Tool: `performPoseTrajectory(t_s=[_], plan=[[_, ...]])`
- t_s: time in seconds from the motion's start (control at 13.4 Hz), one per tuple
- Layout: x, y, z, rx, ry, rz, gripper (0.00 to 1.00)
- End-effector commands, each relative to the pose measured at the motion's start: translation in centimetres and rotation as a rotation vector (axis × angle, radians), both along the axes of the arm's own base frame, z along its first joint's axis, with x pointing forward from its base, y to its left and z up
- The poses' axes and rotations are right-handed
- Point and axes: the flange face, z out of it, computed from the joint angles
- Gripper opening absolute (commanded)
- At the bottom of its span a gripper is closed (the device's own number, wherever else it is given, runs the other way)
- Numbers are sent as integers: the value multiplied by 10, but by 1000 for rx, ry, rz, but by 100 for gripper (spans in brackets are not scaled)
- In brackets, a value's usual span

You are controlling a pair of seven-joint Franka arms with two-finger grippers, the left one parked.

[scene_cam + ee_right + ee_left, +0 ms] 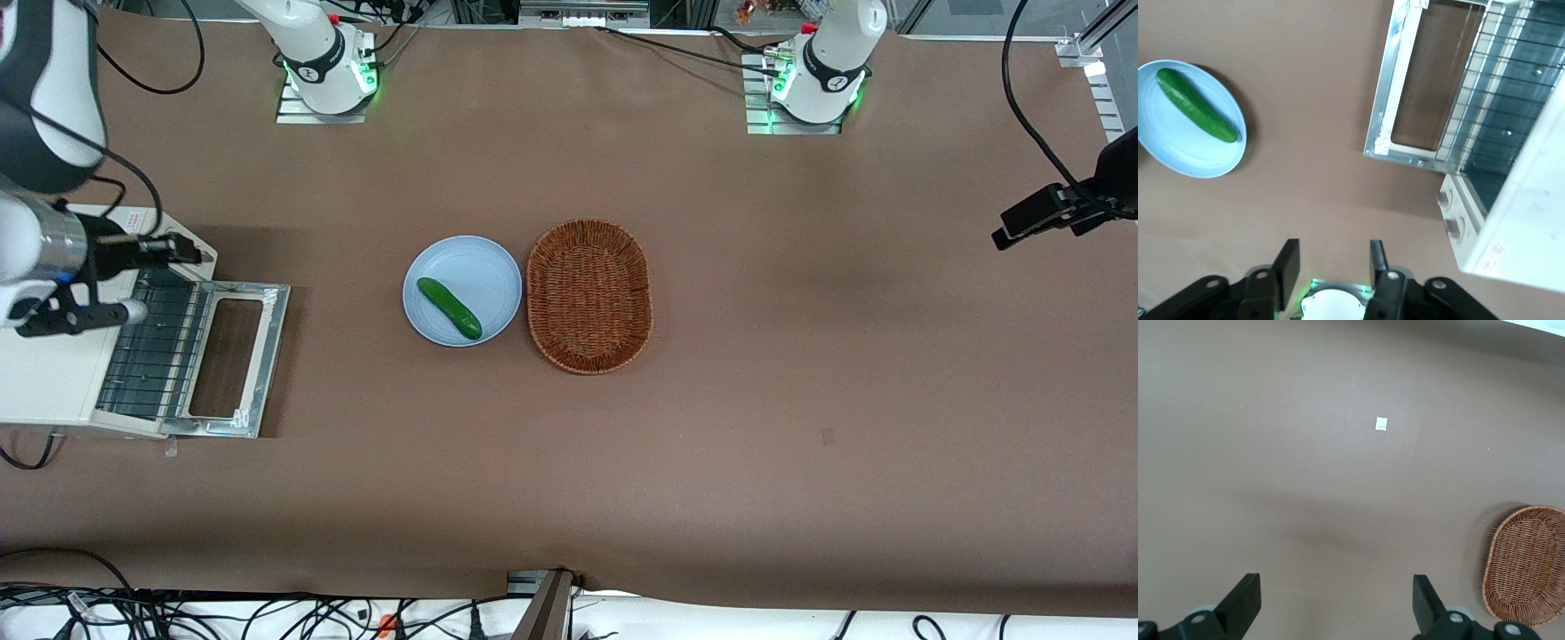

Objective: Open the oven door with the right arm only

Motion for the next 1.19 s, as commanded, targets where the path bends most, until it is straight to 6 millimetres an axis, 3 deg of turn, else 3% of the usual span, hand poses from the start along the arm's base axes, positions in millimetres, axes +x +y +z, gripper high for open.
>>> performPoseTrajectory(t_s=[0.0, 0.15, 0.3, 0.67, 1.12], plan=[[-21, -11, 30, -1, -7, 8, 100], [-27, -16, 44, 3, -27, 6, 100], [-34, -22, 44, 11, 14, -3, 100], [-46, -23, 87, -51, -51, -17, 100], [-52, -9, 103, -102, -90, -41, 100]])
